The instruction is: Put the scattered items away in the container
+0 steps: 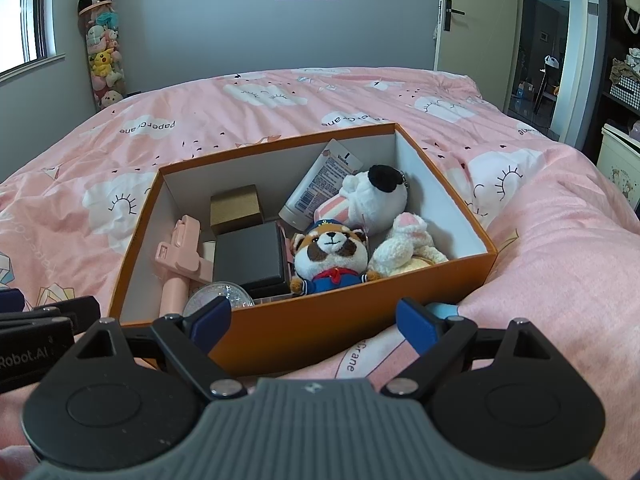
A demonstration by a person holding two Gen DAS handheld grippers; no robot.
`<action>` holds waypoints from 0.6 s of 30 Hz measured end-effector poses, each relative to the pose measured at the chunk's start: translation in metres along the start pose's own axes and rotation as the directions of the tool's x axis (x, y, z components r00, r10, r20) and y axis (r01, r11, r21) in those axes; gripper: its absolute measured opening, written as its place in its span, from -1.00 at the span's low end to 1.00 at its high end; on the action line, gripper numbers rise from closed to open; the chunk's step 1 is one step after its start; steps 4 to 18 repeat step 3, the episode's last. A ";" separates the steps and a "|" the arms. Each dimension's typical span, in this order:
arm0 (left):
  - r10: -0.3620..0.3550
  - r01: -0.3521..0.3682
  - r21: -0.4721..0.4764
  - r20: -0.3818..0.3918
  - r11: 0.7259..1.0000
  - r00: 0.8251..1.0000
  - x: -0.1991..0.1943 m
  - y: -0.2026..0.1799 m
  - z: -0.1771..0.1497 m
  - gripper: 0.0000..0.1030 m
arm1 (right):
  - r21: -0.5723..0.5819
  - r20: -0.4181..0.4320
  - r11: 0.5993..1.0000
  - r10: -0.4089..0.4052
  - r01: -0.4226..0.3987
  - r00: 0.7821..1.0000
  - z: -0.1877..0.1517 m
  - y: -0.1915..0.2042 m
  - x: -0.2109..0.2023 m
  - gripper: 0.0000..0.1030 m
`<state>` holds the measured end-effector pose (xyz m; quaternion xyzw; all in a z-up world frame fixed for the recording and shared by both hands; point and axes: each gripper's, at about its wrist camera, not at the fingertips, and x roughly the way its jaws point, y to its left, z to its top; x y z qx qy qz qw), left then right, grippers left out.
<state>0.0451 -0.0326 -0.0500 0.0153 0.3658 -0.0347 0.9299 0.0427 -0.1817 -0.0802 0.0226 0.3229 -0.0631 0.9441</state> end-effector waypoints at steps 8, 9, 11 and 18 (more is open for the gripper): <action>0.001 -0.001 0.000 0.004 1.000 1.000 0.000 -0.001 0.000 0.76 | 0.000 0.000 1.000 0.000 0.000 1.000 0.000 0.000 0.000 0.77; 0.001 -0.001 0.000 0.004 1.000 1.000 0.000 -0.001 0.000 0.76 | 0.000 0.000 1.000 0.000 0.000 1.000 0.000 0.000 0.000 0.77; 0.001 -0.001 0.000 0.004 1.000 1.000 0.000 -0.001 0.000 0.76 | 0.000 0.000 1.000 0.000 0.000 1.000 0.000 0.000 0.000 0.77; 0.001 -0.001 0.000 0.004 1.000 1.000 0.000 -0.001 0.000 0.76 | 0.000 0.000 1.000 0.000 0.000 1.000 0.000 0.000 0.000 0.77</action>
